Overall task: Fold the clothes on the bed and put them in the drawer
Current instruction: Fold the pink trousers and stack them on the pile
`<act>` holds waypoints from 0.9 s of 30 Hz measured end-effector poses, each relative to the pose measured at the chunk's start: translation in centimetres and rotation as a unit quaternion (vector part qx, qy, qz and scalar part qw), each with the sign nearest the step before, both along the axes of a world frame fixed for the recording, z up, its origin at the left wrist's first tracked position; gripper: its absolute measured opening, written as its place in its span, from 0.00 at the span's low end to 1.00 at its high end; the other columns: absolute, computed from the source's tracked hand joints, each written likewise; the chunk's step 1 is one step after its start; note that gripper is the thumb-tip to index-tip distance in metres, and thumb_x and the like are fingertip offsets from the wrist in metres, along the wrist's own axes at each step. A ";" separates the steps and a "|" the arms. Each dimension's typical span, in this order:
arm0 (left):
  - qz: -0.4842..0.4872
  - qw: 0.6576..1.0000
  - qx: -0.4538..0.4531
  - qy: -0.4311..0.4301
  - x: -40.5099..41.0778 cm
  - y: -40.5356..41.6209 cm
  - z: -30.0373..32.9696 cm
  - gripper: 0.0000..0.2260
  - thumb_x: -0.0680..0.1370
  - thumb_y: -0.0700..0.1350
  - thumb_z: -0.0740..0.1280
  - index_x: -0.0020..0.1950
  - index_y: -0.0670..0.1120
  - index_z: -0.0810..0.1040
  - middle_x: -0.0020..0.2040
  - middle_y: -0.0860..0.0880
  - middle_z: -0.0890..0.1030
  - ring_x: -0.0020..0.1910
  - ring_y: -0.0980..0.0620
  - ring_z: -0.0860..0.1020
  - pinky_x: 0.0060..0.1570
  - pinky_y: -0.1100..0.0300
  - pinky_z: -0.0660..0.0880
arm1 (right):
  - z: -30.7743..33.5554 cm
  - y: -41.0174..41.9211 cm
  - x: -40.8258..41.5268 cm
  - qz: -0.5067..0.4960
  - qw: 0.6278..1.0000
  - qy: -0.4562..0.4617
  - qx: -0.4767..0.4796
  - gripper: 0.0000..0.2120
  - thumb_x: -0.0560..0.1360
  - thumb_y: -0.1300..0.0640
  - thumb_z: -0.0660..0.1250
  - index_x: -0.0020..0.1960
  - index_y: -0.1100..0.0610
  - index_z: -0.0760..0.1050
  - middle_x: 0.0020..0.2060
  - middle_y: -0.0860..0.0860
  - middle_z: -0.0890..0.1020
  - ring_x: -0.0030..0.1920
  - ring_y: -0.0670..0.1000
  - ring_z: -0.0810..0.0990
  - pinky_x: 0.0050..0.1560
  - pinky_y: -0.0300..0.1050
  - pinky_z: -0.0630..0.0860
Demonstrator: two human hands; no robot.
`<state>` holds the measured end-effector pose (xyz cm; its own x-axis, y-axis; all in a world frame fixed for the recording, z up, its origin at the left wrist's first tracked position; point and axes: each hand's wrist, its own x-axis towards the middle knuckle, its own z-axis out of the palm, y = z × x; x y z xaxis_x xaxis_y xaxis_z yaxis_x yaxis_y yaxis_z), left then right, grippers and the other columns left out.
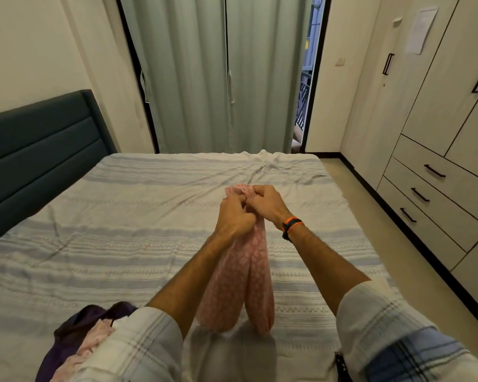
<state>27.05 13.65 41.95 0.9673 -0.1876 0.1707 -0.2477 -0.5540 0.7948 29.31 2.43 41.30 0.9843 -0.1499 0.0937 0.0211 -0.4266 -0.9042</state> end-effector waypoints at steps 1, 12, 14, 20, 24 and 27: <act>-0.009 1.000 0.009 -0.001 0.0 0.0 0.0 0.13 0.71 0.31 0.64 0.52 0.41 0.81 0.42 0.48 0.80 0.42 0.52 0.78 0.32 0.71 0.68 | -0.1 0.0 0.0 -0.006 1.000 -0.007 -0.019 0.08 0.66 0.59 0.67 0.39 0.65 0.78 0.31 0.52 0.78 0.33 0.49 0.73 0.36 0.44 0.72; 0.145 0.978 -0.144 0.048 2.8 3.2 -2.7 0.23 0.71 0.45 0.76 0.63 0.46 0.73 0.60 0.51 0.76 0.57 0.53 0.76 0.60 0.54 0.76 | 0.0 -1.5 -0.4 0.039 0.994 -0.046 0.092 0.05 0.74 0.65 0.71 0.47 0.58 0.85 0.44 0.54 0.87 0.44 0.48 0.83 0.50 0.48 0.82; 0.096 0.975 -0.166 0.110 3.4 4.3 -2.8 0.28 0.70 0.49 0.78 0.66 0.44 0.71 0.60 0.52 0.75 0.57 0.53 0.76 0.61 0.54 0.75 | 0.3 -2.0 -0.8 0.069 0.987 -0.040 0.141 0.12 0.75 0.67 0.70 0.41 0.51 0.85 0.42 0.50 0.87 0.45 0.47 0.83 0.50 0.45 0.81; -0.052 0.977 -0.152 0.140 4.4 6.1 -1.4 0.15 0.66 0.47 0.80 0.49 0.45 0.84 0.48 0.50 0.85 0.49 0.53 0.82 0.46 0.61 0.79 | 0.3 -4.6 -1.1 0.086 0.981 -0.024 0.174 0.11 0.75 0.67 0.69 0.57 0.64 0.81 0.54 0.58 0.84 0.53 0.53 0.83 0.57 0.48 0.80; -0.023 0.989 -0.092 0.113 5.1 5.8 -0.5 0.14 0.66 0.44 0.80 0.50 0.43 0.85 0.46 0.49 0.85 0.46 0.51 0.83 0.49 0.57 0.80 | 0.5 -6.2 -1.5 0.063 0.992 -0.024 0.107 0.06 0.76 0.65 0.69 0.51 0.58 0.83 0.46 0.52 0.85 0.46 0.46 0.83 0.49 0.41 0.80; -0.009 0.997 -0.026 0.071 5.4 4.9 -0.1 0.13 0.67 0.46 0.80 0.48 0.43 0.86 0.43 0.49 0.84 0.43 0.51 0.81 0.44 0.56 0.80 | 0.2 -6.9 -0.9 0.029 0.999 -0.016 -0.025 0.06 0.77 0.58 0.71 0.44 0.60 0.83 0.43 0.54 0.86 0.43 0.48 0.82 0.48 0.51 0.81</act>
<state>32.50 18.57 41.84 0.9791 -0.1990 0.0419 -0.1395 -0.5073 0.8504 28.45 -4.48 41.53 0.9877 -0.0863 0.1302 0.0751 -0.4686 -0.8802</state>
